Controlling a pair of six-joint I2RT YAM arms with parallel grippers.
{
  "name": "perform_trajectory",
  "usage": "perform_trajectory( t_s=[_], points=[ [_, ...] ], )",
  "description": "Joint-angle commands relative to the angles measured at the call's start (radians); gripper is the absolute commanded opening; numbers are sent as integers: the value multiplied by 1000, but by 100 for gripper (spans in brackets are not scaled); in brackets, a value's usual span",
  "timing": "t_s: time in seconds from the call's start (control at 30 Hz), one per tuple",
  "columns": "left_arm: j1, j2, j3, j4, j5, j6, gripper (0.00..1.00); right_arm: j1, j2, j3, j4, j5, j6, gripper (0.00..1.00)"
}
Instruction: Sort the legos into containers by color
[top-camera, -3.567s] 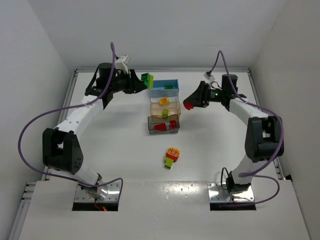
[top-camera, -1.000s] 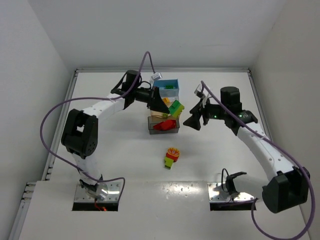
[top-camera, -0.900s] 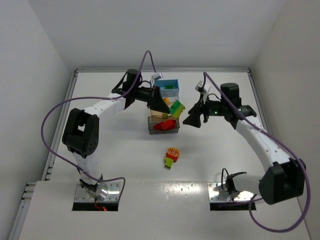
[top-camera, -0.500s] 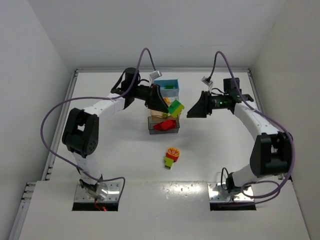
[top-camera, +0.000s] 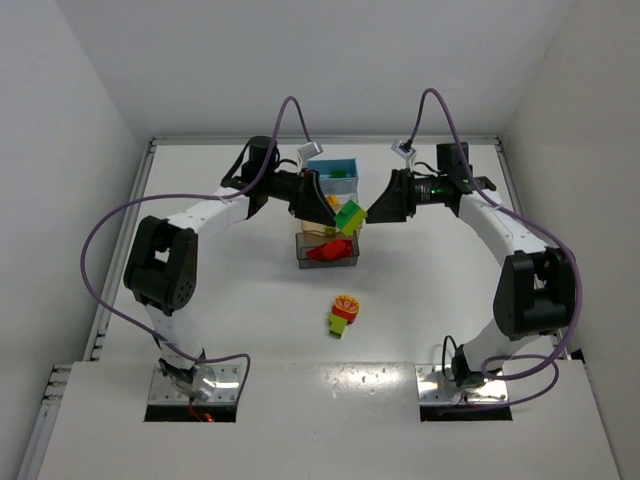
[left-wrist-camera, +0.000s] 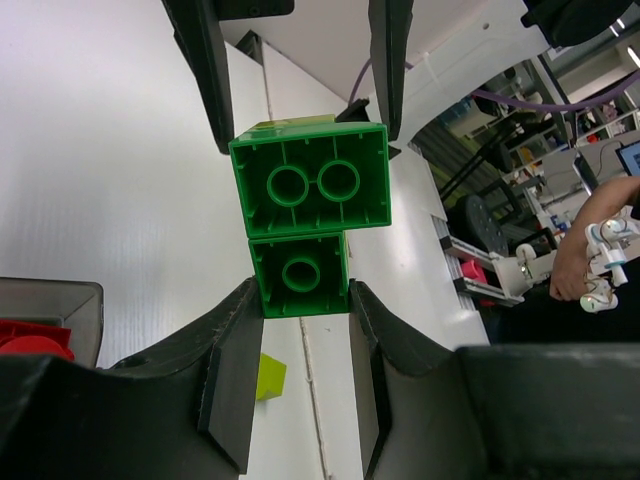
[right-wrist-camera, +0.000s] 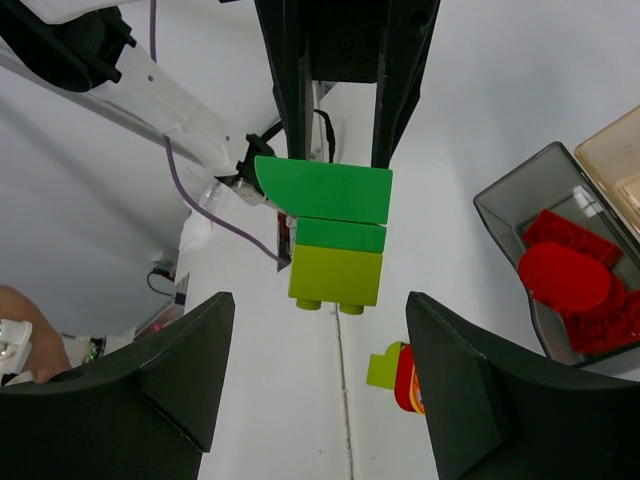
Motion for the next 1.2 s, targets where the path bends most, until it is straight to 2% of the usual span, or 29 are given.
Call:
perform_trajectory(
  t_s=[0.0, 0.1, 0.4, 0.53, 0.6, 0.83, 0.93, 1.07, 1.1, 1.17],
  points=[
    [-1, -30, -2, 53, 43, 14, 17, 20, 7, 28, 83, -2, 24, 70],
    [-12, -30, -2, 53, 43, 14, 17, 31, 7, 28, 113, 7, 46, 70],
    [-21, -30, -11, 73, 25, -6, 17, 73, 25, 39, 133, 26, 46, 41],
    [-21, -39, -11, 82, -10, -6, 17, 82, 25, 39, 133, 15, 46, 22],
    [-21, -48, -11, 82, -46, 3, 14, 82, 25, 28, 123, 15, 27, 17],
    [20, -67, -11, 124, -129, -26, 11, 63, -28, 1, -104, 38, -179, 7],
    [43, -78, -49, 248, -158, -124, 11, 53, -54, -21, -131, 47, -204, 6],
    [63, -88, -128, 618, -176, -372, 11, 33, -73, -33, -149, 57, -227, 5],
    [63, -88, -149, 660, -176, -443, 11, 33, -73, -33, -164, 57, -244, 5],
    [73, -88, -149, 681, -176, -456, 11, 24, -73, -33, -202, 66, -276, 5]
  ],
)
